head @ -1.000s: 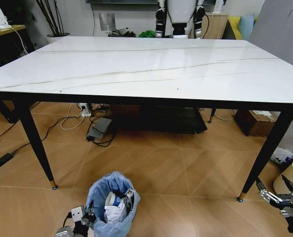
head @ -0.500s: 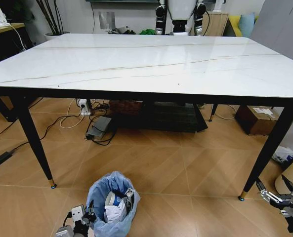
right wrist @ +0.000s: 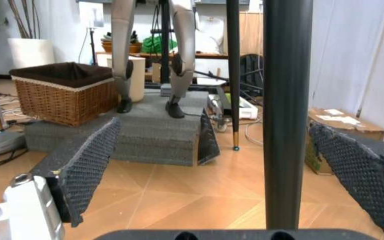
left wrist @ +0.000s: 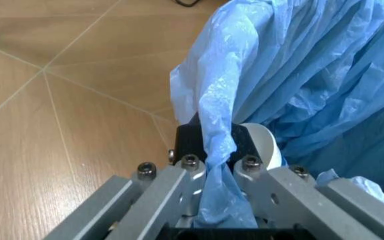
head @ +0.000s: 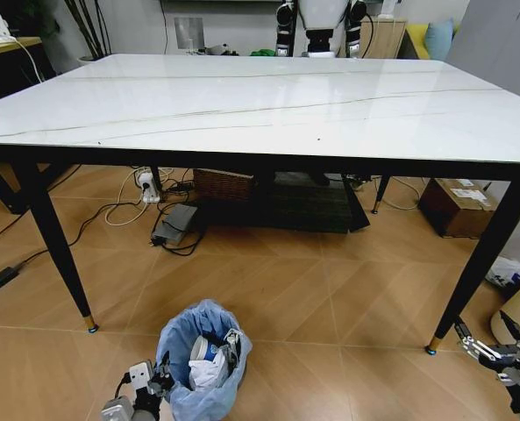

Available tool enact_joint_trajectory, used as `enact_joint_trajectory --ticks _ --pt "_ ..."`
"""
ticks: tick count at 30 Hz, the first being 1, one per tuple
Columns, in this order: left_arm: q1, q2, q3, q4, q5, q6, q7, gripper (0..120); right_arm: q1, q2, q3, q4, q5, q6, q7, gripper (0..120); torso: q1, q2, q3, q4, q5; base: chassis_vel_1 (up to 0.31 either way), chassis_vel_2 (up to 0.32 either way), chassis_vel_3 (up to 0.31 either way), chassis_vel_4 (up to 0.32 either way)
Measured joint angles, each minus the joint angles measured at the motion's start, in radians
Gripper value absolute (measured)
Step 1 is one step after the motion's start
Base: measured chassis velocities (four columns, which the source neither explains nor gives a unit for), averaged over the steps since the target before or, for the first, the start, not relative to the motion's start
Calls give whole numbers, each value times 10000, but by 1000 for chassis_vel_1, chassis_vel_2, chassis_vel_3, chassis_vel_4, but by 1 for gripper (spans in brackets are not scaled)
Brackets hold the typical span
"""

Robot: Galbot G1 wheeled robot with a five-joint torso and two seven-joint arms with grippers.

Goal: Pick up the trash bin and place the trash from the table into it.

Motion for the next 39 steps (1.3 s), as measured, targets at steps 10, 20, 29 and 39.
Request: enact_joint_trajectory --ticks 10,20,29,39 --pt "148 56 43 -362 -179 312 -357 0 0 0 0 0 0 0 0 100 -16 -246 -210 0 0 0 0 0 0" --pt "185 80 29 -459 -147 529 -661 0 0 0 0 0 0 0 0 100 -20 -521 -484 0 3 0 0 0 0" --pt "145 22 47 -447 -25 455 -646 0 0 0 0 0 0 0 0 100 -22 -698 -664 0 1 0 0 0 0" --pt "116 -3 48 -359 102 237 -480 11 0 0 0 0 0 0 0 100 -22 -762 -731 0 -3 0 0 0 0"
